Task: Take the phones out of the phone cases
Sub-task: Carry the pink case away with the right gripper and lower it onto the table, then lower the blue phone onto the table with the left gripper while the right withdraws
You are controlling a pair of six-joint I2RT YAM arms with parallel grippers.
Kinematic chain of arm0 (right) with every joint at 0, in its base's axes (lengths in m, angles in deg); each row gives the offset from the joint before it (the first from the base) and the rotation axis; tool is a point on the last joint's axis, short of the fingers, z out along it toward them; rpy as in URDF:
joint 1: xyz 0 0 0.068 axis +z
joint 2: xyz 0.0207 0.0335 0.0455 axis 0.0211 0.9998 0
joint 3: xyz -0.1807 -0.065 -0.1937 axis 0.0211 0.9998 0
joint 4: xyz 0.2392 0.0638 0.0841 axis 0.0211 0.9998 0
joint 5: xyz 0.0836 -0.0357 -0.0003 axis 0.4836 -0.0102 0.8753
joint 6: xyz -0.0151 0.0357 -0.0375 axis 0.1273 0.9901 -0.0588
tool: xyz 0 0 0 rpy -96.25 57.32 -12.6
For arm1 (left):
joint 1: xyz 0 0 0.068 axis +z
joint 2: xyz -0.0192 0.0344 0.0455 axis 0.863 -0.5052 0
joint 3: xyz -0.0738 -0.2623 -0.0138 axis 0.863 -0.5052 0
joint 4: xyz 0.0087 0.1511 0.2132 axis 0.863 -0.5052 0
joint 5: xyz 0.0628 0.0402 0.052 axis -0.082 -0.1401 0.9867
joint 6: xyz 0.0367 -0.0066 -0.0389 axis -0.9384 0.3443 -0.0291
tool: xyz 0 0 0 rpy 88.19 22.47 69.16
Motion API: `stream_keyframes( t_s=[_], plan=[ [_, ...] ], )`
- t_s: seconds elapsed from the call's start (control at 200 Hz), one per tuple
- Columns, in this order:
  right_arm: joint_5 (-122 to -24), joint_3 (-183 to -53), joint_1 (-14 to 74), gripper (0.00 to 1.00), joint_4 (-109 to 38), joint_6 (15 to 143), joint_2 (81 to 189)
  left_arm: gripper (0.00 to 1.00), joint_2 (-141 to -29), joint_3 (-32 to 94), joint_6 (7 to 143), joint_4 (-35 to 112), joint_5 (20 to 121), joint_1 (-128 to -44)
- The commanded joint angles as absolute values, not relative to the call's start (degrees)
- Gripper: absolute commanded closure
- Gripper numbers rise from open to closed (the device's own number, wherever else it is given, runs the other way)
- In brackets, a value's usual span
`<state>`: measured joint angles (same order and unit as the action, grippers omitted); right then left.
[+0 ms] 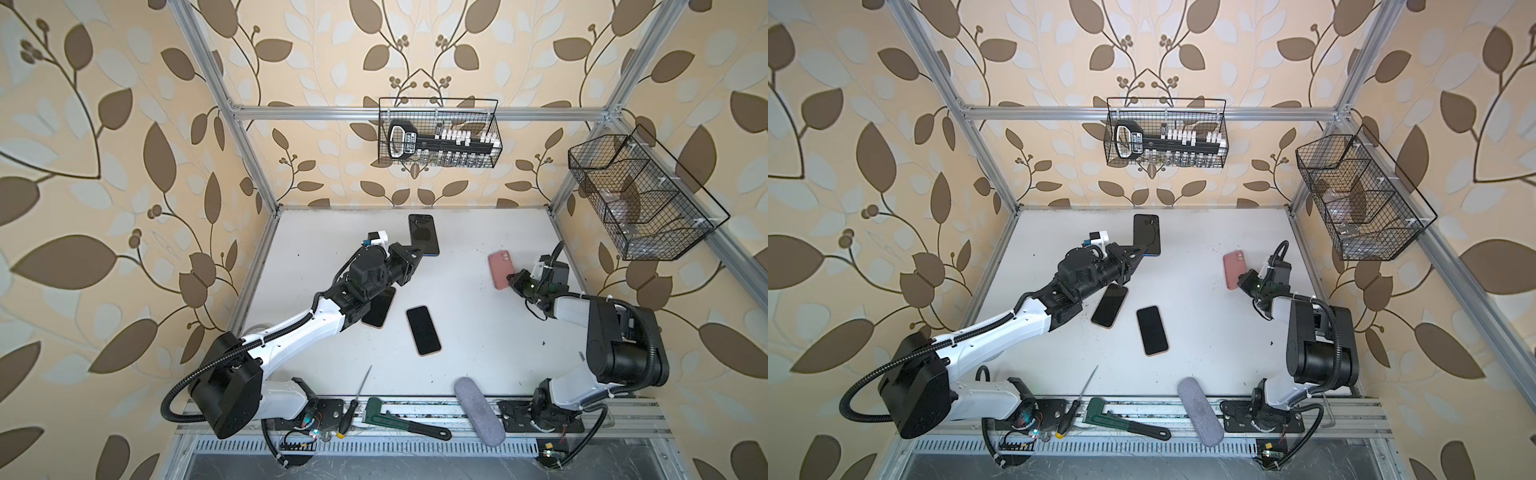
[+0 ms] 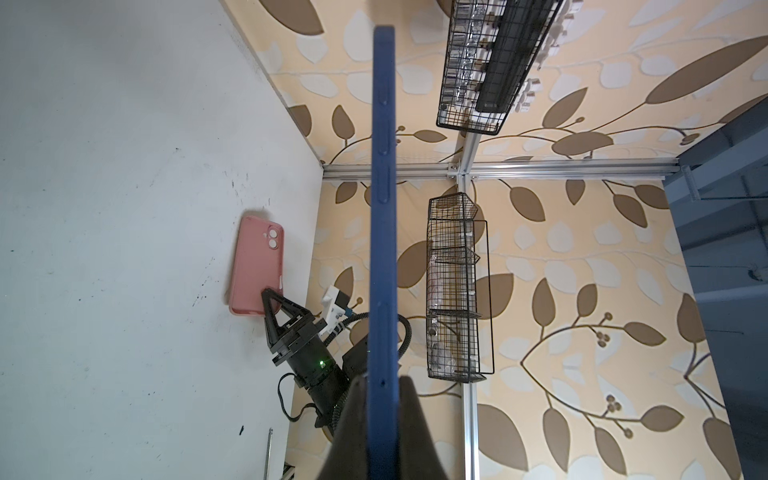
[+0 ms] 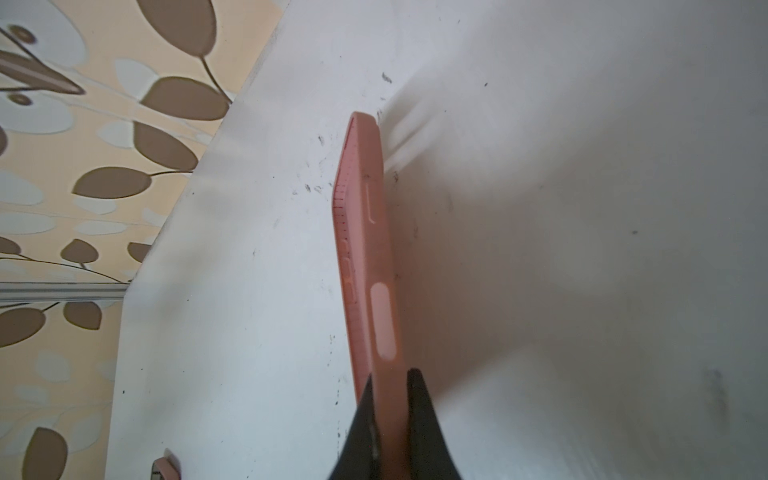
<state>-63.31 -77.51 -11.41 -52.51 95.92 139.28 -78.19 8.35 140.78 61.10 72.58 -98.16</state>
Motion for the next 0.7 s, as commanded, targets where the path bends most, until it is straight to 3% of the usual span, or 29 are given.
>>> stream_keyframes(
  t_s=[0.0,0.31,0.5,0.694],
  plan=[
    [-63.66,-80.36,-12.01,0.86,-50.25,93.54,141.53,1.00,-77.46,8.19,139.95,67.60,71.80,-97.39],
    [-70.13,-83.16,-11.89,0.49,-45.27,92.56,141.30,1.00,-76.42,7.65,138.71,65.98,72.70,-97.01],
    [-74.82,-83.38,-11.04,0.38,-42.50,91.23,138.98,1.00,-77.11,7.77,137.78,65.53,72.50,-96.93],
    [-76.41,-82.44,-7.91,0.36,-41.74,89.57,134.99,1.00,-80.14,8.35,135.26,65.32,72.02,-96.97]
  ],
)
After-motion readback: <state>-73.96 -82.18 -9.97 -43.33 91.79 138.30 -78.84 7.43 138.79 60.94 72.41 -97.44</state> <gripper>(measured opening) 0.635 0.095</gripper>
